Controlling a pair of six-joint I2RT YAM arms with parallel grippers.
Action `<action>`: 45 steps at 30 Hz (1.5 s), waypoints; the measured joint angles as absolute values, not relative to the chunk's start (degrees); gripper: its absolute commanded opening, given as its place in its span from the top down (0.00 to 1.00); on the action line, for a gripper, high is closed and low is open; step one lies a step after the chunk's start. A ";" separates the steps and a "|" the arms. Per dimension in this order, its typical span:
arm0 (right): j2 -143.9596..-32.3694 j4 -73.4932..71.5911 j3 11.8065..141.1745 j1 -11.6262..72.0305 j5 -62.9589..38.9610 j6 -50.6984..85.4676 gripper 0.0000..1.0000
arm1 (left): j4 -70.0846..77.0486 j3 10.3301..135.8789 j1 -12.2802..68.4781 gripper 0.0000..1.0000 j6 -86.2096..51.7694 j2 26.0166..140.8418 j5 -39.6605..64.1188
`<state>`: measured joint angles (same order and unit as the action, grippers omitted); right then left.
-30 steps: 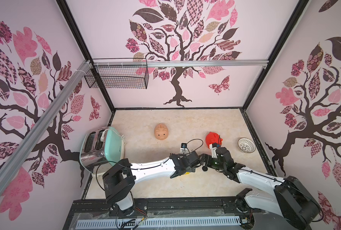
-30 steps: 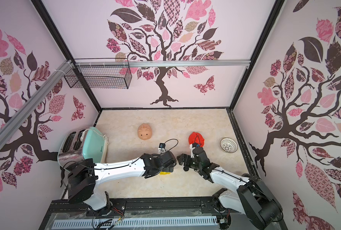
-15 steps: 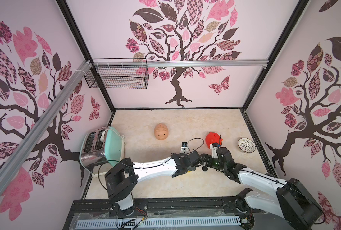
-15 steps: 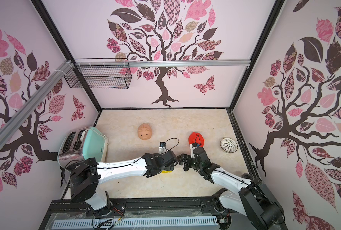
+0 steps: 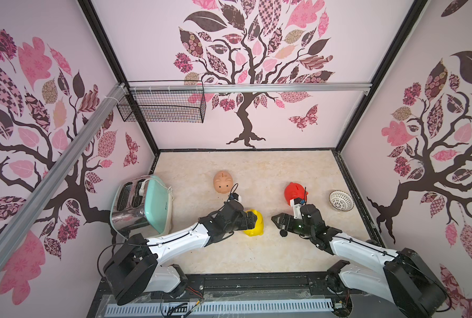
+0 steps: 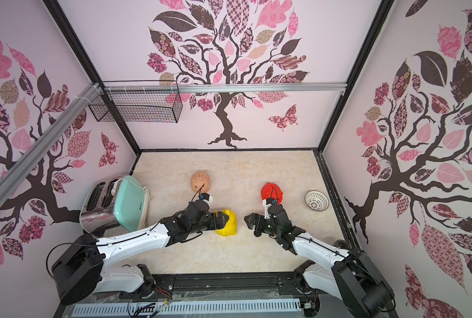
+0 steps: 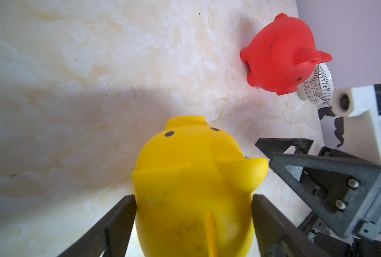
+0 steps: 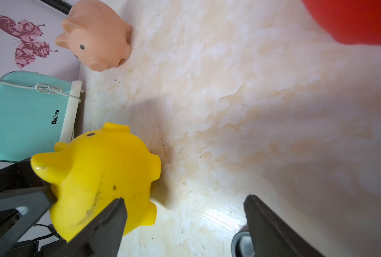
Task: Open piggy banks
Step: Adjust the piggy bank at the center of the board.
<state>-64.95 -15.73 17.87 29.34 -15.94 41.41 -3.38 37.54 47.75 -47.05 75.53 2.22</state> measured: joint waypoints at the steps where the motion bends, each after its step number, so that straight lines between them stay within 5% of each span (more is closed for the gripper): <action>1: -65.39 -16.21 17.87 29.34 -16.58 41.47 0.12 | -2.11 36.40 46.81 0.15 -47.07 74.87 3.51; 20: -70.76 -21.80 19.03 30.35 -24.18 44.99 0.17 | 5.58 20.86 34.28 0.20 -49.32 63.96 12.73; 32: -74.83 -21.98 21.02 32.97 -23.59 45.78 0.32 | -0.32 21.50 34.04 0.12 -48.97 59.13 12.95; 45: -82.76 -27.09 22.83 35.14 -23.20 47.48 0.34 | -7.14 27.94 36.42 0.07 -47.05 55.81 12.25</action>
